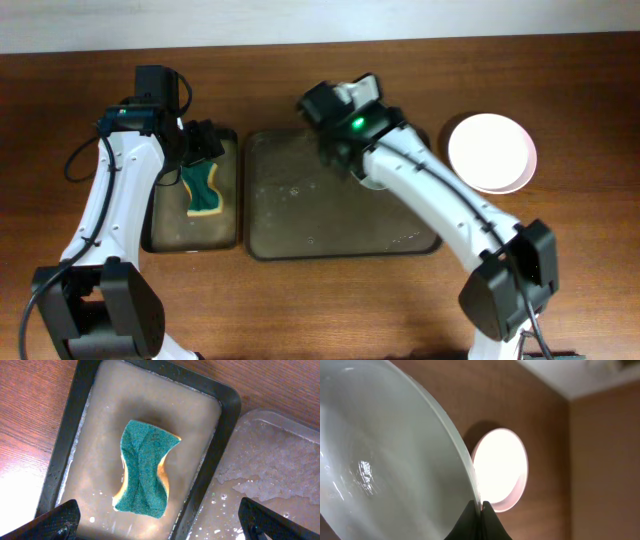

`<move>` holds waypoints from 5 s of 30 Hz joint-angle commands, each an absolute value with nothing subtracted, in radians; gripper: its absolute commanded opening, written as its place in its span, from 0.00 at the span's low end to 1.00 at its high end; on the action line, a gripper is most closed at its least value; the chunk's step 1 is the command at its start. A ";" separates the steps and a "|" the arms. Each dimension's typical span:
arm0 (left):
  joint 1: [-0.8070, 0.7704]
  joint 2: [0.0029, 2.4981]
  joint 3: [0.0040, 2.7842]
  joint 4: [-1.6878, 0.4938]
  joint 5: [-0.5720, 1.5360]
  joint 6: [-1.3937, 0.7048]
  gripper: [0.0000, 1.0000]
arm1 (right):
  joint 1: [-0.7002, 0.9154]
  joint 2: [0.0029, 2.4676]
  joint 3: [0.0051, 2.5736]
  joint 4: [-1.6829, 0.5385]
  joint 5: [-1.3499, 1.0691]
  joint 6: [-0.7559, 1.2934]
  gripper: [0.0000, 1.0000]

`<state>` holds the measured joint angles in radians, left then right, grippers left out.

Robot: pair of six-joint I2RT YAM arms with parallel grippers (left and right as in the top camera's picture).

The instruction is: Clean dirty plates on tray and stack at the side

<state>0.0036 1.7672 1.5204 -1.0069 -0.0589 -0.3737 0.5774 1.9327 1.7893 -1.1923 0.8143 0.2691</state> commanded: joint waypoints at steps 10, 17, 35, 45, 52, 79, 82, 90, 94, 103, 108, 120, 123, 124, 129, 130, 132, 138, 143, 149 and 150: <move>0.011 1.758 1.530 -1.008 -0.056 -0.365 0.99 | -0.389 1.905 1.808 -1.174 -0.205 0.296 0.04; 0.011 1.757 1.530 -1.008 -0.056 -0.365 0.99 | -0.624 1.908 1.606 -1.032 -0.260 0.297 0.04; 0.011 1.757 1.530 -1.008 -0.056 -0.365 0.99 | -0.382 1.908 1.402 -0.789 -0.010 0.331 0.45; 0.011 1.757 1.530 -1.008 -0.056 -0.365 0.99 | -0.357 1.855 1.551 -0.989 -0.060 0.331 0.50; 0.011 1.757 1.530 -1.008 -0.056 -0.365 0.99 | -0.279 1.523 1.614 -1.128 -0.234 0.349 0.98; 0.011 1.757 1.530 -1.008 -0.056 -0.365 0.99 | -0.137 0.931 1.535 -1.639 -0.097 0.312 0.98; 0.012 1.758 1.530 -1.008 -0.056 -0.365 0.99 | -0.136 0.854 1.412 -1.520 -0.110 0.312 0.98; 0.011 1.757 1.530 -1.008 -0.056 -0.365 0.99 | -0.090 0.389 0.788 -0.826 -0.354 0.191 0.98; 0.011 1.758 1.530 -1.008 -0.056 -0.365 0.99 | -0.087 0.212 0.534 -0.577 -0.363 0.191 0.98; 0.011 1.757 1.530 -1.008 -0.056 -0.365 0.99 | -0.019 0.002 0.157 -0.120 -0.330 0.191 0.98; 0.011 1.757 1.530 -1.008 -0.056 -0.365 0.99 | -0.019 0.003 0.061 0.027 -0.276 0.191 0.98; 0.011 1.757 1.530 -1.008 -0.056 -0.365 0.99 | -0.019 0.003 0.006 -0.058 -0.026 0.134 0.98; 0.011 1.757 1.530 -1.008 -0.056 -0.365 0.99 | -0.019 0.003 0.006 -0.083 -0.003 0.061 0.98; 0.011 1.758 1.530 -1.008 -0.056 -0.365 0.99 | -0.019 0.003 0.006 -0.083 -0.003 0.018 0.98; 0.011 1.757 1.530 -1.008 -0.056 -0.365 0.99 | -0.019 0.003 0.006 -0.083 -0.011 -0.097 0.98; 0.011 1.758 1.530 -1.008 -0.056 -0.365 0.99 | -0.019 0.003 0.006 -0.082 -0.014 -0.097 0.98; 0.011 1.758 1.530 -1.008 -0.056 -0.365 0.99 | -0.020 0.003 0.006 -0.080 -0.014 -0.097 0.98; 0.011 1.757 1.530 -1.008 -0.056 -0.365 0.99 | -0.020 0.003 0.006 -0.080 -0.014 -0.097 0.98; 0.011 1.757 1.530 -1.008 -0.056 -0.365 0.99 | -0.020 0.003 0.006 -0.080 -0.014 -0.097 0.98; 0.011 1.757 1.530 -1.008 -0.056 -0.365 0.99 | -0.020 0.003 0.006 -0.080 -0.014 -0.097 0.98; 0.011 1.757 1.530 -1.008 -0.056 -0.365 0.99 | -0.020 0.003 0.006 -0.080 -0.014 -0.097 0.98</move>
